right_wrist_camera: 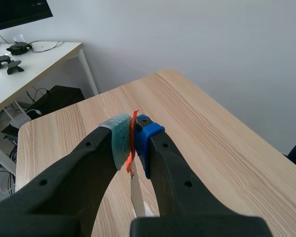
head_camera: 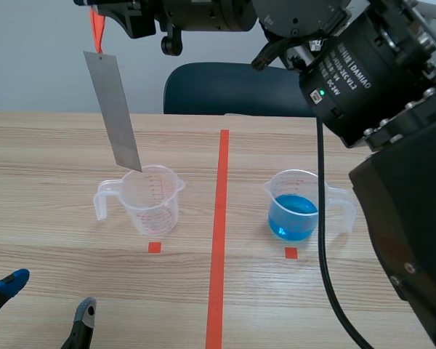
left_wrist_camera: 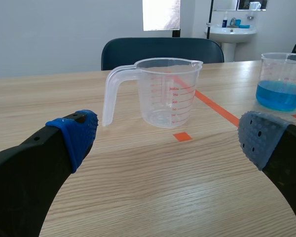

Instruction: Do the redox reaction experiment. move the plate over the left beaker

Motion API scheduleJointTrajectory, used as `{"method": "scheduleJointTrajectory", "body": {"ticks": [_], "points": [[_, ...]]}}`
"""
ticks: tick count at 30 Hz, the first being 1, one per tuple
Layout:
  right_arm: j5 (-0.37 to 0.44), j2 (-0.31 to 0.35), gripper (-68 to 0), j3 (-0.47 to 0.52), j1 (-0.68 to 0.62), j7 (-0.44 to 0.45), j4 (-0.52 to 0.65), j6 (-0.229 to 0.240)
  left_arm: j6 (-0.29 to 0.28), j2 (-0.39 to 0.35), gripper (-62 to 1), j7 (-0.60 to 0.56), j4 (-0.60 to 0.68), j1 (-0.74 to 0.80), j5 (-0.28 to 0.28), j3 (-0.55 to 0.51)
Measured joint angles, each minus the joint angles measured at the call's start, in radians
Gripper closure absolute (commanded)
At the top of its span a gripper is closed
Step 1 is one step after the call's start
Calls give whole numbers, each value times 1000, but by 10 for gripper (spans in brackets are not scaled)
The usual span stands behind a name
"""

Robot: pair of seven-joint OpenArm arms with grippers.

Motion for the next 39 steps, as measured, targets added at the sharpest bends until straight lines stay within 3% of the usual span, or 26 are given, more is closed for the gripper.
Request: {"method": "scheduleJointTrajectory", "body": {"ticks": [7,39], "points": [[0,0,-4,0,0,-40,0,0,0,0,-602,0,0,0,0,0],[0,0,-4,0,0,-10,0,0,0,0,-602,0,0,0,0,0]]}}
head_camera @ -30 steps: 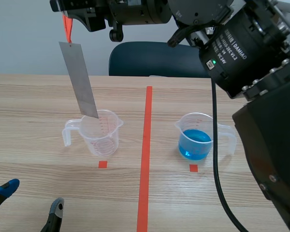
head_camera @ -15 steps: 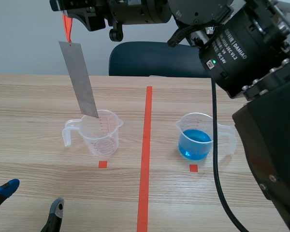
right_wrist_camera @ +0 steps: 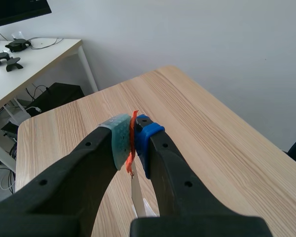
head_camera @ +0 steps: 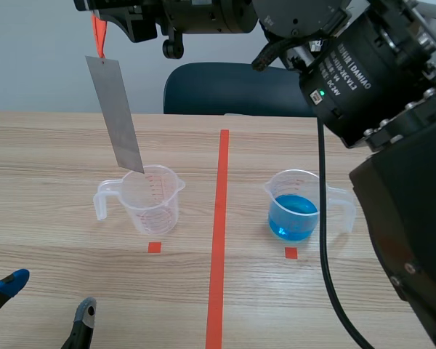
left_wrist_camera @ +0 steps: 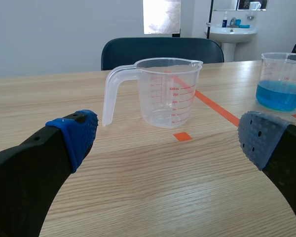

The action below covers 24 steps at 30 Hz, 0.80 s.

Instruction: Do the redox reaction experiment. move the plate over the left beaker

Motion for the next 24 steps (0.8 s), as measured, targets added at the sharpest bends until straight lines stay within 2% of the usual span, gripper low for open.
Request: {"method": "scheduleJointTrajectory", "body": {"ticks": [24], "points": [[-26,0,-4,0,0,19,0,0,0,0,-602,0,0,0,0,0]]}}
